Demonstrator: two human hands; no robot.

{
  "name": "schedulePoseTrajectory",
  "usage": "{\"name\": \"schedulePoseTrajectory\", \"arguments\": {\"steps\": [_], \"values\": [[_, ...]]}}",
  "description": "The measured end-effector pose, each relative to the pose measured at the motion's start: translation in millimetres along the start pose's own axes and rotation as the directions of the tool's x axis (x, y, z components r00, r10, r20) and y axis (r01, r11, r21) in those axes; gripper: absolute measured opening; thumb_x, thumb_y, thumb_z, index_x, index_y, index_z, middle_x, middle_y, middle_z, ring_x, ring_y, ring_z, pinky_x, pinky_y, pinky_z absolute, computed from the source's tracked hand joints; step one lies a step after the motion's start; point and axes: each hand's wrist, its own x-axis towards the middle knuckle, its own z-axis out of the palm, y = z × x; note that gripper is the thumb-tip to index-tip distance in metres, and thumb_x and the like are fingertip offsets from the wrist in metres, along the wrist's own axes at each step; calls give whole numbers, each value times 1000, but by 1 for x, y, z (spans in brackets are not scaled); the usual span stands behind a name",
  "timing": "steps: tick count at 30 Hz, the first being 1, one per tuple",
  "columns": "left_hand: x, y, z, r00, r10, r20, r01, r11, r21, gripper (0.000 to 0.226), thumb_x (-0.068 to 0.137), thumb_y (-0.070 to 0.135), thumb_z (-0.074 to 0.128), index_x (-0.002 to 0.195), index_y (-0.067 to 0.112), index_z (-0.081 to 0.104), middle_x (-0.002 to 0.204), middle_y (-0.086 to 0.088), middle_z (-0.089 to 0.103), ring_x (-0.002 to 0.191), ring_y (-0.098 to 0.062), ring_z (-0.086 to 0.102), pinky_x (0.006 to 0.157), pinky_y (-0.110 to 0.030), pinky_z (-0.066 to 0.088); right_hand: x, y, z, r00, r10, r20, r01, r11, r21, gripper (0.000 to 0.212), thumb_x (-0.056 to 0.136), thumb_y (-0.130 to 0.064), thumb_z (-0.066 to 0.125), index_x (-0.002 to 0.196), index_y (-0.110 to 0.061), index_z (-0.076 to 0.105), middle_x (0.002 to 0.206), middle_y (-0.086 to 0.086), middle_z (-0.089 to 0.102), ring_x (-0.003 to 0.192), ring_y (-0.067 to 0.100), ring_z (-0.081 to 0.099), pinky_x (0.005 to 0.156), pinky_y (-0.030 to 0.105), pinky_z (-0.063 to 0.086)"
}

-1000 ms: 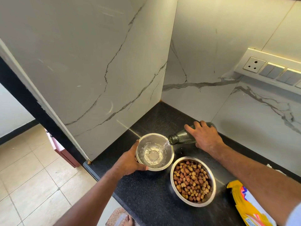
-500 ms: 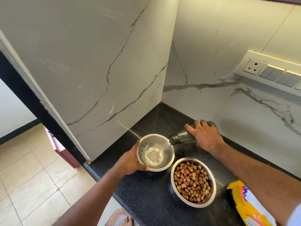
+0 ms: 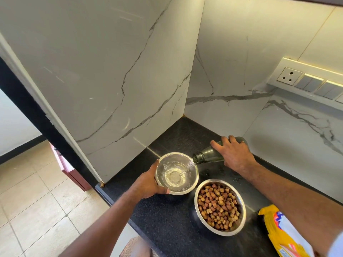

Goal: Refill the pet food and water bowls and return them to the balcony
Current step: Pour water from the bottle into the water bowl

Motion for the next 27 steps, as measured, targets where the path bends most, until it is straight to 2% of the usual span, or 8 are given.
{"name": "schedulePoseTrajectory", "arguments": {"steps": [11, 18, 23, 27], "values": [[7, -7, -2, 1000, -18, 24, 19, 998, -54, 120, 62, 30, 96, 152, 35, 17, 132, 7, 54, 131, -20, 49, 118, -48, 35, -2, -1, -1, 1000, 4, 2, -4, 1000, -14, 102, 80, -37, 83, 153, -35, 12, 150, 19, 41, 138, 40, 42, 97, 57, 55], [8, -10, -3, 999, -8, 36, 11, 997, -72, 122, 60, 32, 96, 152, 36, 16, 133, 8, 53, 130, -18, 48, 118, -49, 35, -3, -3, -1, 1000, 5, -6, -6, 1000, -18, 101, 80, -38, 83, 152, -35, 12, 150, 20, 41, 138, 41, 42, 96, 57, 55], [8, -11, -3, 999, -2, 45, 5, 998, -65, 123, 59, 35, 96, 151, 38, 14, 126, 14, 53, 124, -15, 50, 114, -44, 38, -2, -3, -4, 1000, 4, -9, -5, 1000, -30, 102, 79, -40, 84, 153, -34, 13, 152, 20, 39, 141, 42, 39, 99, 58, 54], [10, -12, -4, 998, 5, 59, 0, 996, -85, 125, 57, 36, 96, 151, 37, 14, 129, 12, 52, 127, -16, 49, 117, -46, 36, -2, -3, -6, 1000, 6, -14, -7, 999, -41, 103, 80, -40, 83, 154, -33, 12, 154, 20, 36, 143, 42, 37, 101, 59, 52]]}}
